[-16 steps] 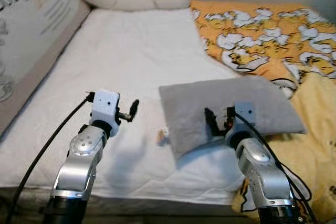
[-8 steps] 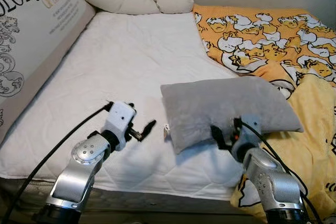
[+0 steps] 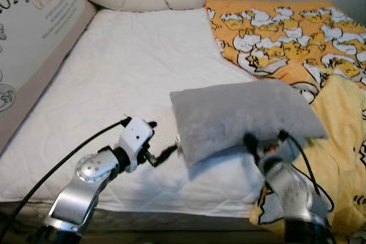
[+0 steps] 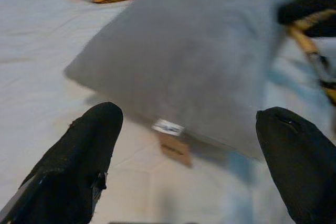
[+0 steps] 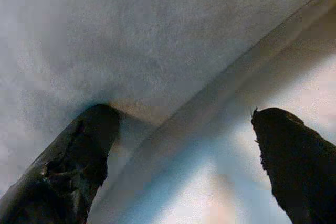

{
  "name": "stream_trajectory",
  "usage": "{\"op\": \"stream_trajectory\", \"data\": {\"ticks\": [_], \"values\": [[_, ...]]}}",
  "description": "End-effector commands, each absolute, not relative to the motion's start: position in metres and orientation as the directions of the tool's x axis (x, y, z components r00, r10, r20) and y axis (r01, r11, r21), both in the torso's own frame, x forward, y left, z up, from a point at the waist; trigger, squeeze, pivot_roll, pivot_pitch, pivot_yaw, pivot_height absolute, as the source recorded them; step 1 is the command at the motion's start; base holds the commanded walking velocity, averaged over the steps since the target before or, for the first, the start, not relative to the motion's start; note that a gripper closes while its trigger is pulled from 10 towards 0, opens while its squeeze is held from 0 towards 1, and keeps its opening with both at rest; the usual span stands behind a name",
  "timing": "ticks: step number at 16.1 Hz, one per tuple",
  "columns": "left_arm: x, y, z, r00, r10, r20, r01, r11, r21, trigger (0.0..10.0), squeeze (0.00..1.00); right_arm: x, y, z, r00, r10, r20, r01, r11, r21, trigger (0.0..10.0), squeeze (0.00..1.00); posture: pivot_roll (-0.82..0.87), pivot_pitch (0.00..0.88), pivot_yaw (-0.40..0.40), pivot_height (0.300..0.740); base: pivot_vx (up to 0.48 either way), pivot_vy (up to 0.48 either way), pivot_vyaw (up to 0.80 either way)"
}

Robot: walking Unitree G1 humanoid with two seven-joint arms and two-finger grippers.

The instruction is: Clean up the room

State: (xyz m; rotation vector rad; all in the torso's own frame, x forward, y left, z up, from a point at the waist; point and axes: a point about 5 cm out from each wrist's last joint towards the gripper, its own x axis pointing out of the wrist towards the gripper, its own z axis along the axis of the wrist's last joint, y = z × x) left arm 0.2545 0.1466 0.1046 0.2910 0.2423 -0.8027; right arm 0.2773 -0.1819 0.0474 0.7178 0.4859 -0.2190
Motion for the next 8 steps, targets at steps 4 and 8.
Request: {"op": "stream_trajectory", "data": {"ticks": [4, 8], "values": [[0.254, 0.145, 0.106, 0.629, -0.698, -0.343, 0.77, 0.621, 0.149, 10.0, 0.0, 0.302, -0.18, 0.041, 0.914, -0.024, -0.405, 0.341, 0.588, 0.734, 10.0, 0.0, 0.1, 0.0, 0.036, 0.74, 0.0, 0.0, 0.0], [0.256, 0.147, 0.108, 0.633, -0.695, -0.342, 0.768, 0.621, 0.158, 10.0, 0.0, 0.318, -0.17, 0.057, 0.971, 0.024, -0.237, 0.196, 0.479, 0.855, 10.0, 0.0, 0.11, 0.0, 0.028, 0.74, 0.0, 0.0, 0.0]]}}
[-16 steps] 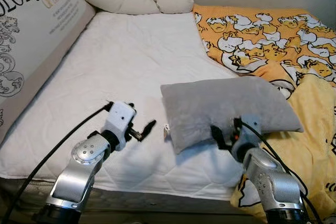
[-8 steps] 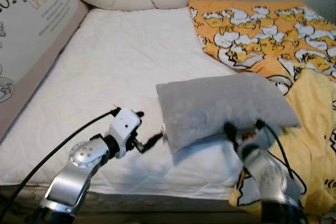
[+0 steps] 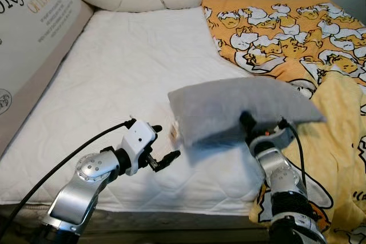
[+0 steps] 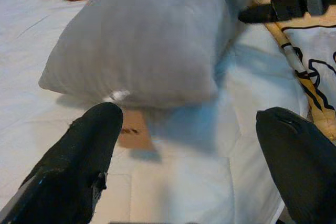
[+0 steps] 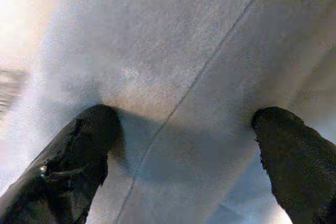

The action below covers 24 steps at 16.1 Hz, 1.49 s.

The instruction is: Clean up the room

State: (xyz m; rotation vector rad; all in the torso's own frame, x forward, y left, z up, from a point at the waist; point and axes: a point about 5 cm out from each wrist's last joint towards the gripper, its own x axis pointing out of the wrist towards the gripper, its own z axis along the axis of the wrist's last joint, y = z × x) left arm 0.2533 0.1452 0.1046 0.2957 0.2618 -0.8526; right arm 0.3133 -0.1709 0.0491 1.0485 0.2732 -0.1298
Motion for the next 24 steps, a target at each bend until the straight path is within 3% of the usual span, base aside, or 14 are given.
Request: {"op": "stream_trajectory", "data": {"ticks": [1, 4, 7, 11, 13, 19, 22, 24], "values": [[0.256, 0.148, 0.108, 0.636, -0.693, -0.341, 0.765, 0.624, 0.159, 10.0, 0.0, 0.319, -0.171, 0.06, 0.979, 0.021, -0.201, 0.17, 0.455, 0.874, 10.0, 0.0, 0.12, 0.0, 0.023, 0.74, 0.0, 0.0, 0.0], [0.255, 0.148, 0.109, 0.642, -0.689, -0.336, 0.76, 0.63, 0.159, 10.0, 0.0, 0.312, -0.183, 0.058, 0.988, -0.058, -0.141, 0.153, 0.355, 0.922, 10.0, 0.0, 0.12, 0.0, 0.017, 0.74, 0.0, 0.0, 0.0], [0.255, 0.147, 0.109, 0.637, -0.694, -0.335, 0.764, 0.625, 0.157, 10.0, 0.0, 0.308, -0.184, 0.061, 0.993, -0.061, -0.099, 0.114, 0.325, 0.939, 10.0, 0.0, 0.11, 0.0, 0.03, 0.74, 0.0, 0.0, 0.0], [0.257, 0.144, 0.109, 0.616, -0.712, -0.337, 0.782, 0.603, 0.156, 10.0, 0.0, 0.31, -0.185, 0.043, 0.968, -0.042, -0.249, 0.249, 0.33, 0.911, 10.0, 0.0, 0.09, 0.0, 0.045, 0.74, 0.0, 0.0, 0.0], [0.258, 0.143, 0.109, 0.614, -0.713, -0.337, 0.784, 0.6, 0.158, 10.0, 0.0, 0.311, -0.188, 0.037, 0.945, -0.038, -0.324, 0.314, 0.371, 0.874, 0.0, 0.0, 0.1, 0.0, 0.041, 0.74, 0.0, 0.0, 0.0], [0.258, 0.148, 0.105, 0.63, -0.697, -0.342, 0.77, 0.619, 0.156, 10.0, 0.0, 0.315, -0.189, 0.037, 0.943, -0.039, -0.331, 0.32, 0.383, 0.867, 0.0, 0.0, 0.09, 0.0, 0.029, 0.74, 0.0, 0.0, 0.0], [0.258, 0.141, 0.106, 0.635, -0.7, -0.328, 0.766, 0.626, 0.148, 10.0, 0.0, 0.317, -0.19, 0.039, 0.945, -0.034, -0.326, 0.307, 0.445, 0.842, 0.0, 0.0, 0.1, 0.0, 0.017, 0.74, 0.0, 0.0, 0.0], [0.254, 0.141, 0.104, 0.624, -0.704, -0.337, 0.773, 0.619, 0.14, 10.0, 0.0, 0.317, -0.195, 0.04, 0.946, -0.052, -0.32, 0.311, 0.426, 0.85, 0.0, 0.0, 0.09, 0.0, 0.025, 0.74, 0.0, 0.0, 0.0]]}}
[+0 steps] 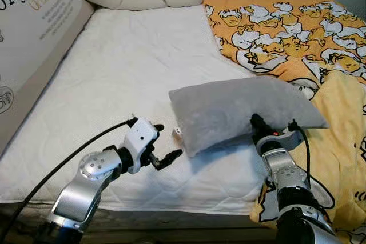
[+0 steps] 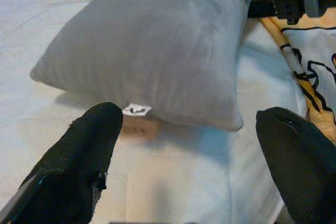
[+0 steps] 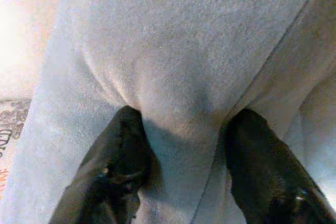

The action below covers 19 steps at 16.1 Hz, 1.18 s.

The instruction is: Clean up the room

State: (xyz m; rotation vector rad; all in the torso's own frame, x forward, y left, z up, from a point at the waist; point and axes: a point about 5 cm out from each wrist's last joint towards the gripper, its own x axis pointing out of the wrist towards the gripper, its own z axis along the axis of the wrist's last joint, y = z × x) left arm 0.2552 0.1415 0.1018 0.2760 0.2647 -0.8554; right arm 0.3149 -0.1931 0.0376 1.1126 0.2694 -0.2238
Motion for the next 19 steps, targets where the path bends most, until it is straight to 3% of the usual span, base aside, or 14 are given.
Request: {"op": "stream_trajectory", "data": {"ticks": [1, 8, 11, 12, 13, 15, 17, 19], "values": [[0.254, 0.141, 0.103, 0.624, -0.704, -0.339, 0.774, 0.618, 0.141, 10.0, 0.0, 0.317, -0.199, 0.04, 0.944, -0.071, -0.323, 0.323, 0.415, 0.851, 0.0, 0.0, 0.1, 0.0, 0.021, 0.74, 0.0, 0.0, 0.0], [0.256, 0.146, 0.105, 0.638, -0.69, -0.342, 0.764, 0.625, 0.163, 10.0, 0.0, 0.322, -0.193, 0.04, 0.933, -0.065, -0.354, 0.339, 0.483, 0.807, 0.0, 0.0, 0.1, 0.0, 0.038, 0.74, 0.0, 0.0, 0.0], [0.262, 0.153, 0.11, 0.699, -0.646, -0.308, 0.712, 0.672, 0.205, 10.0, 0.0, 0.334, -0.189, 0.051, 0.944, -0.024, -0.33, 0.292, 0.529, 0.796, 0.0, 0.0, 0.11, 0.0, 0.039, 0.74, 0.0, 0.0, 0.0], [0.27, 0.159, 0.116, 0.764, -0.59, -0.263, 0.644, 0.727, 0.24, 10.0, 0.0, 0.341, -0.186, 0.059, 0.946, -0.002, -0.323, 0.265, 0.578, 0.772, 0.0, 0.0, 0.11, 0.0, 0.037, 0.74, 0.0, 0.0, 0.0], [0.282, 0.171, 0.125, 0.851, -0.486, -0.201, 0.524, 0.81, 0.262, 10.0, 0.0, 0.351, -0.178, 0.073, 0.95, 0.05, -0.309, 0.208, 0.636, 0.743, 0.0, 0.0, 0.11, 0.0, 0.034, 0.74, 0.0, 0.0, 0.0], [0.295, 0.187, 0.138, 0.925, -0.362, -0.119, 0.381, 0.89, 0.251, 10.0, 0.0, 0.365, -0.163, 0.099, 0.96, 0.137, -0.244, 0.086, 0.685, 0.723, 0.0, 0.0, 0.12, 0.0, 0.031, 0.74, 0.0, 0.0, 0.0], [0.3, 0.199, 0.151, 0.952, -0.302, -0.053, 0.306, 0.928, 0.212, 10.0, 0.0, 0.38, -0.143, 0.139, 0.955, 0.273, -0.118, -0.109, 0.688, 0.717, 0.0, 0.0, 0.12, 0.0, 0.027, 0.74, 0.0, 0.0, 0.0], [0.302, 0.205, 0.159, 0.963, -0.268, -0.008, 0.265, 0.948, 0.174, 10.0, 0.0, 0.382, -0.124, 0.185, 0.881, 0.474, 0.01, -0.362, 0.66, 0.659, 0.0, 0.0, 0.13, 0.0, 0.024, 0.74, 0.0, 0.0, 0.0]]}}
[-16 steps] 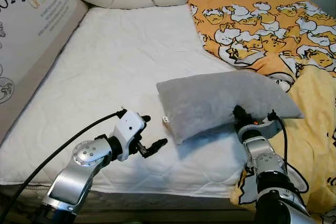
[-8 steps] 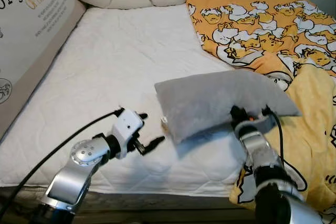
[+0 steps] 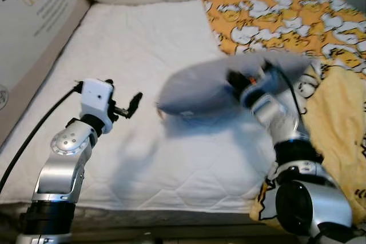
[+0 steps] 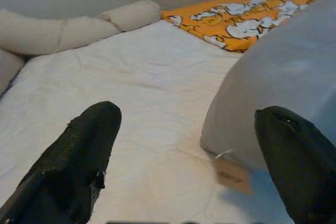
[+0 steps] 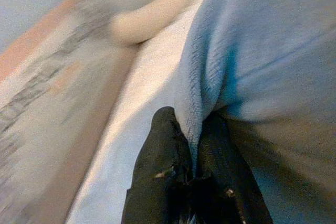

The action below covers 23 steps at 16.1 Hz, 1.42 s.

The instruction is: Clean up the room

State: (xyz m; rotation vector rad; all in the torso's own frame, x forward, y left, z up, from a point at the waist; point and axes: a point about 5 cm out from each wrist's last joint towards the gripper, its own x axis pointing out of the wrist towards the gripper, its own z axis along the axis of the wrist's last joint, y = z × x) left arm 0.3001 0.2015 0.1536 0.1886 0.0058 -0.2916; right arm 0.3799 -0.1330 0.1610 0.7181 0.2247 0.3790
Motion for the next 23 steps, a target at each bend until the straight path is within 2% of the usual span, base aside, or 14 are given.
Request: {"op": "stream_trajectory", "data": {"ticks": [1, 4, 6, 7, 8, 11, 12, 13, 14, 15, 18, 20, 23], "values": [[0.302, 0.205, 0.16, 0.964, -0.266, -0.004, 0.262, 0.949, 0.173, 10.0, 0.0, 0.382, -0.123, 0.191, 0.869, 0.495, 0.029, -0.389, 0.644, 0.659, 0.0, 0.0, 0.13, 0.0, 0.024, 0.74, 0.0, 0.0, 0.0], [0.306, 0.224, 0.174, 0.982, -0.173, 0.071, 0.163, 0.978, 0.128, 10.0, 0.0, 0.369, -0.136, 0.24, 0.779, 0.588, 0.218, -0.537, 0.447, 0.716, 0.0, 0.0, 0.13, 0.0, 0.021, 0.74, 0.0, 0.0, 0.0], [0.307, 0.235, 0.181, 0.988, -0.107, 0.111, 0.095, 0.99, 0.109, 10.0, 0.0, 0.36, -0.144, 0.247, 0.726, 0.625, 0.286, -0.599, 0.37, 0.71, 0.0, 0.0, 0.13, 0.0, 0.024, 0.74, 0.0, 0.0, 0.0], [0.309, 0.256, 0.187, 0.987, 0.042, 0.157, -0.05, 0.998, 0.049, 10.0, 0.0, 0.354, -0.16, 0.218, 0.725, 0.643, 0.246, -0.567, 0.354, 0.744, 0.0, 0.0, 0.12, 0.0, 0.033, 0.74, 0.0, 0.0, 0.0], [0.31, 0.262, 0.187, 0.985, 0.08, 0.155, -0.086, 0.996, 0.029, 10.0, 0.0, 0.35, -0.165, 0.194, 0.742, 0.644, 0.185, -0.504, 0.355, 0.787, 0.0, 0.0, 0.11, 0.0, 0.035, 0.74, 0.0, 0.0, 0.0], [0.315, 0.247, 0.178, 0.995, -0.018, 0.096, 0.025, 0.997, -0.067, 10.0, 0.0, 0.333, -0.161, 0.115, 0.72, 0.69, -0.073, -0.356, 0.458, 0.815, 0.0, 0.0, 0.1, 0.0, 0.056, 0.74, 0.0, 0.0, 0.0], [0.319, 0.229, 0.169, 0.99, -0.134, 0.05, 0.138, 0.986, -0.09, 10.0, 0.0, 0.325, -0.158, 0.079, 0.708, 0.669, -0.229, -0.287, 0.567, 0.772, 0.0, 0.0, 0.1, 0.0, 0.06, 0.74, 0.0, 0.0, 0.0], [0.324, 0.211, 0.153, 0.972, -0.231, -0.035, 0.23, 0.972, -0.047, 10.0, 0.0, 0.317, -0.16, 0.053, 0.693, 0.625, -0.359, -0.23, 0.664, 0.711, 0.0, 0.0, 0.11, 0.0, 0.049, 0.74, 0.0, 0.0, 0.0], [0.326, 0.204, 0.145, 0.963, -0.26, -0.073, 0.261, 0.965, -0.008, 10.0, 0.0, 0.314, -0.161, 0.045, 0.688, 0.606, -0.399, -0.212, 0.694, 0.688, 0.0, 0.0, 0.11, 0.0, 0.049, 0.74, 0.0, 0.0, 0.0], [0.333, 0.192, 0.134, 0.937, -0.329, -0.119, 0.33, 0.944, -0.009, 10.0, 1.0, 0.309, -0.166, 0.033, 0.685, 0.554, -0.472, -0.171, 0.753, 0.635, 0.0, 0.0, 0.12, 0.0, 0.036, 0.74, 0.0, 0.0, 0.0], [0.342, 0.164, 0.104, 0.825, -0.49, -0.281, 0.473, 0.871, -0.133, 10.0, 1.0, 0.31, -0.176, 0.027, 0.713, 0.482, -0.509, -0.124, 0.801, 0.585, 0.0, 0.0, 0.1, 0.0, 0.047, 0.74, 0.0, 0.0, 0.0], [0.334, 0.154, 0.078, 0.723, -0.581, -0.374, 0.537, 0.813, -0.225, 10.0, 1.0, 0.312, -0.182, 0.026, 0.737, 0.443, -0.512, -0.111, 0.825, 0.554, 0.0, 0.0, 0.08, 0.0, 0.059, 0.74, 0.0, 0.0, 0.0], [0.322, 0.141, 0.052, 0.637, -0.642, -0.425, 0.525, 0.766, -0.37, 10.0, 1.0, 0.31, -0.186, 0.022, 0.746, 0.421, -0.515, -0.098, 0.835, 0.541, 0.0, 0.0, 0.06, 0.0, 0.07, 0.74, 0.0, 0.0, 0.0]]}}
